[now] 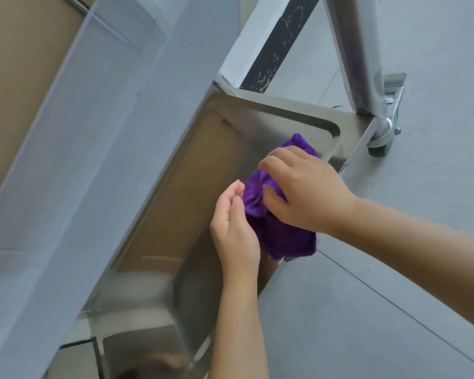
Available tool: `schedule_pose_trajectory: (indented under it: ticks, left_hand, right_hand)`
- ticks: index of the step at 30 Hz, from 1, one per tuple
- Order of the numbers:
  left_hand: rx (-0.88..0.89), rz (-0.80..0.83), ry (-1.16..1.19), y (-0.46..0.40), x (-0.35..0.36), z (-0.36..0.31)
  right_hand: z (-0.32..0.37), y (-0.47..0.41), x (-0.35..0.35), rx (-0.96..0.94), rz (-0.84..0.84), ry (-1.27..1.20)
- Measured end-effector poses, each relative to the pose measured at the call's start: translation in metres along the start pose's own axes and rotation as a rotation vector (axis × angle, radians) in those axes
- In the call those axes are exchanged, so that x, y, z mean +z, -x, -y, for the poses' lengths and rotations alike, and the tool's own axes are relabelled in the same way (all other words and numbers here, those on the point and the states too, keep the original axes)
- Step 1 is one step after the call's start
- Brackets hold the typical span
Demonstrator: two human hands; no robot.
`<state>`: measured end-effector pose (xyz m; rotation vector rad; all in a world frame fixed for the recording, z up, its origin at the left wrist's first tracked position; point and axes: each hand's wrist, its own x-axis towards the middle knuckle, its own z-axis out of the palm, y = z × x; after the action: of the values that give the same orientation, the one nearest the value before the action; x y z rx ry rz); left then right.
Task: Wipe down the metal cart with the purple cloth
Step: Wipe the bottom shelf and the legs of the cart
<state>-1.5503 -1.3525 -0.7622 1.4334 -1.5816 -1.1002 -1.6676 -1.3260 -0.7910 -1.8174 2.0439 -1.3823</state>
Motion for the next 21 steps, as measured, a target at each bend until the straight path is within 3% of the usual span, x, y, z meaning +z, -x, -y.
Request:
schedule_pose_trajectory:
  ticks: [4,6,10,15,21]
  left_hand:
    - [0.054,-0.022,-0.181,0.020,-0.002,0.026]
    - [0.062,-0.036,-0.232,0.025,0.001,0.035]
    - [0.245,-0.050,-0.370,0.026,0.003,0.048]
    - [0.404,0.025,-0.568,0.025,0.004,0.049]
    - [0.607,0.305,-0.969,0.031,0.004,0.051]
  right_hand:
    - [0.011,-0.007,0.011,-0.016,0.425,0.198]
    - [0.009,-0.004,0.010,-0.041,0.547,0.310]
    - [0.005,0.008,0.001,-0.096,0.570,0.402]
    - [-0.009,0.034,-0.004,-0.123,0.420,0.376]
    - [-0.054,0.052,-0.018,-0.278,0.279,0.415]
